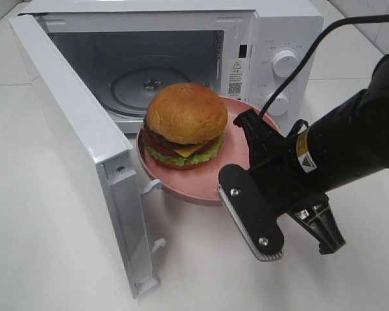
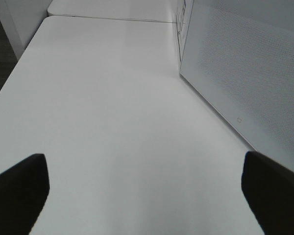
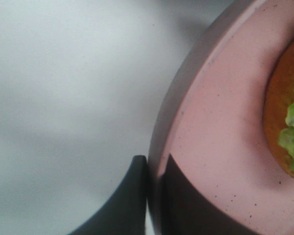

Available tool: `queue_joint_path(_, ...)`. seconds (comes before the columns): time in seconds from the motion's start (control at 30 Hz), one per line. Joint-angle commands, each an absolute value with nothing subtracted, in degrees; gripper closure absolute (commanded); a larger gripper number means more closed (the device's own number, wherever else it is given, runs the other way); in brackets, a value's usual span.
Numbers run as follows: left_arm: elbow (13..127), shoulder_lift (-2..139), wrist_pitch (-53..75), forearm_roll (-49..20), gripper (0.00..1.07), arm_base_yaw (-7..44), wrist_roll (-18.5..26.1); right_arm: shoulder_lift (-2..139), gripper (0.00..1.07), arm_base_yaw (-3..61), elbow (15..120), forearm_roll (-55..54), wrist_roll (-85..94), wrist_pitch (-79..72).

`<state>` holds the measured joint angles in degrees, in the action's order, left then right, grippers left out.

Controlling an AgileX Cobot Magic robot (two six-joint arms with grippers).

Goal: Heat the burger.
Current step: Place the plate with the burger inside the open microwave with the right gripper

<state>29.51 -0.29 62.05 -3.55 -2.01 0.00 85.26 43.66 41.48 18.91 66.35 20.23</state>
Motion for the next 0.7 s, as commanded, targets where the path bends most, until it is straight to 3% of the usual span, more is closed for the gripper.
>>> queue_joint_path(0.03, 29.5, -1.2, 61.4, -3.6, 0.04, -2.0, 0.0, 87.3, 1.07, 42.5, 45.1, 18.7, 67.8, 16.7)
queue_joint_path(0.7, 29.5, -1.2, 61.4, -3.6, 0.04, -2.0, 0.0, 96.8, 1.07, 41.2, 55.4, 11.2, 78.2, 14.3)
